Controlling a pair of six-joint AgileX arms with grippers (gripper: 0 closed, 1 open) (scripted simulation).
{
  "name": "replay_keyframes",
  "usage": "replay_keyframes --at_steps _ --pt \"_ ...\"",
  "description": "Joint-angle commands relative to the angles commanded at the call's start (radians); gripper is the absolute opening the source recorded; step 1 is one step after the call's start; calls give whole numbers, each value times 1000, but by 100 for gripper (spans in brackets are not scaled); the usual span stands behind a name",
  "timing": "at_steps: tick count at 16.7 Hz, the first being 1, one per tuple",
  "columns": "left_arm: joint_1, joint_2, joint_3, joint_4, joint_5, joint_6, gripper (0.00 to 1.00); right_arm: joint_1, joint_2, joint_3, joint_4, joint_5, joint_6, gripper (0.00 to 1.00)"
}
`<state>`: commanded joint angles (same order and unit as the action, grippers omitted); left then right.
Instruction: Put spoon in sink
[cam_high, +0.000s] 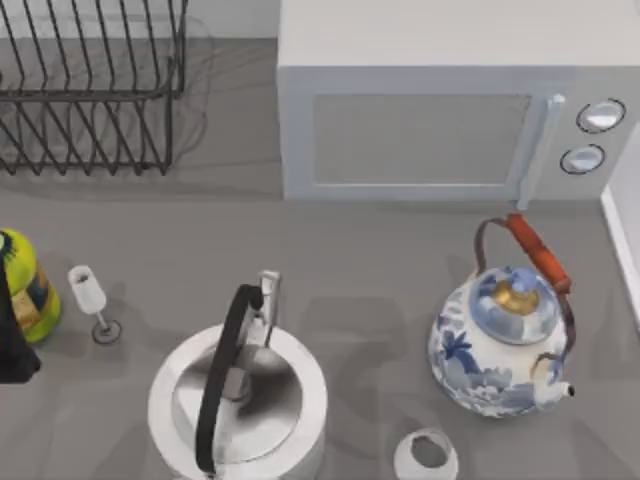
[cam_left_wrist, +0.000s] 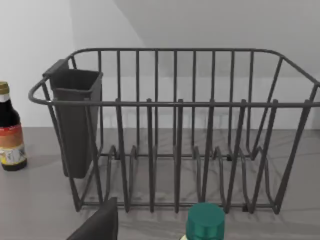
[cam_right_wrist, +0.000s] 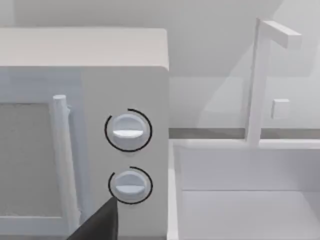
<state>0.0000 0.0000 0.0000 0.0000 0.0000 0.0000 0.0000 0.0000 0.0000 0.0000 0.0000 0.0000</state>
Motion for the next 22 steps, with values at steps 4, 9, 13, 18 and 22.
replay_keyframes --at_steps 4,9,13,18,22 --pt "0 0 0 0 0 0 100 -19 34 32 -31 1 -6 100" --pt "0 0 0 0 0 0 100 -136 303 230 -243 -6 -46 100" --pt "0 0 0 0 0 0 100 -267 668 440 -494 -15 -85 100" --pt "0 0 0 0 0 0 100 -428 1115 695 -796 -22 -134 100" --pt "0 0 0 0 0 0 100 -521 1338 849 -960 -24 -163 100"
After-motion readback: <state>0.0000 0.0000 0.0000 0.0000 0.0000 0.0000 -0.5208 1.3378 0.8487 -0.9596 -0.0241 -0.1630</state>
